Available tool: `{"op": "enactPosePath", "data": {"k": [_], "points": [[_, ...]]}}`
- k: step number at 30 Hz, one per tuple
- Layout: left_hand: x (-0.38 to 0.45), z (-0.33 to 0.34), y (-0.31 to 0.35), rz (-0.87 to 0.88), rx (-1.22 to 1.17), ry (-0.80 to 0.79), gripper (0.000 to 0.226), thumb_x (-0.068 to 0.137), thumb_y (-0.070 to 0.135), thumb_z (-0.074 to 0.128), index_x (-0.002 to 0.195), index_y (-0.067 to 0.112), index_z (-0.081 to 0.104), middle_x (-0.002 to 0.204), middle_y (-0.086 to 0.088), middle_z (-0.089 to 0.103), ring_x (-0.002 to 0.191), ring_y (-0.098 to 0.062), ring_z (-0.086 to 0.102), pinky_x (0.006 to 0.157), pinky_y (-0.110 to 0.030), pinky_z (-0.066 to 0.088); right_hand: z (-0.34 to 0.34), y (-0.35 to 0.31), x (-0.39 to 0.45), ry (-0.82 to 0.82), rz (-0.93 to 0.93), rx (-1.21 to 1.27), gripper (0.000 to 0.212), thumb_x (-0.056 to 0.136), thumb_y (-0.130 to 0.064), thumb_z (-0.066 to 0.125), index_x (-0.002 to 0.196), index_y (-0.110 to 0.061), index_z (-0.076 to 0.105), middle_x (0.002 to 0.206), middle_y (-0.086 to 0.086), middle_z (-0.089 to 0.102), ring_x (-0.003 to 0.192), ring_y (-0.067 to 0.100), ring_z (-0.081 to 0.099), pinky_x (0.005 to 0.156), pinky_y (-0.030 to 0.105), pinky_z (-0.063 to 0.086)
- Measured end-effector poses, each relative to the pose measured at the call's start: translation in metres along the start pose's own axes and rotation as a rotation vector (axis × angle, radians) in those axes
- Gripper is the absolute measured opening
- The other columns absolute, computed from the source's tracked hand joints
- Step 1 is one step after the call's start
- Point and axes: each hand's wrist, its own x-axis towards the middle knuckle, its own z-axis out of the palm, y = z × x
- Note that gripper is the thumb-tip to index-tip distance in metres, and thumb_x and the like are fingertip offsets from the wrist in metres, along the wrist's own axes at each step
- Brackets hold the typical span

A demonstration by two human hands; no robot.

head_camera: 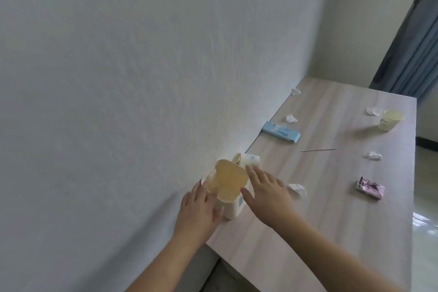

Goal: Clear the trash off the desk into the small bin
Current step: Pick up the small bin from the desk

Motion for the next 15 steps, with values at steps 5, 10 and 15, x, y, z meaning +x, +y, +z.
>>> {"op": "enactPosePath", "data": {"k": [5,10,15], "points": [[0.023,0.014,-0.013,0.029,-0.050,-0.035,0.060,0.091,0.051,0.032,0.139,0.019,0.047,0.154,-0.015,0.037,0.140,-0.036,0.036,0.107,-0.049,0.037,0.036,-0.012,0.024,-0.115,0.217,0.216,0.067,0.095,-0.048,0.038,0.151,-0.027,0.007,0.157,-0.001,0.023,0.137,0.025,0.035,0.109,0.040,0.030],[0.039,0.027,-0.031,0.070,-0.066,-0.132,0.074,0.087,0.061,0.015,0.152,0.027,0.025,0.162,-0.010,0.020,0.147,-0.033,0.019,0.118,-0.047,0.019,0.049,-0.021,0.042,-0.127,0.434,0.370,0.072,0.096,-0.039,0.045,0.150,-0.012,0.007,0.150,0.012,0.031,0.124,0.034,0.048,0.094,0.038,0.041],[0.045,0.037,-0.039,0.119,-0.055,-0.145,0.069,0.092,0.059,0.021,0.154,0.030,0.015,0.163,-0.010,0.015,0.149,-0.029,0.015,0.118,-0.041,0.013,0.066,-0.019,0.063,-0.183,0.707,0.586,0.053,0.094,-0.037,0.051,0.131,-0.003,0.035,0.119,0.014,0.058,0.103,0.032,0.062,0.074,0.034,0.047]]}}
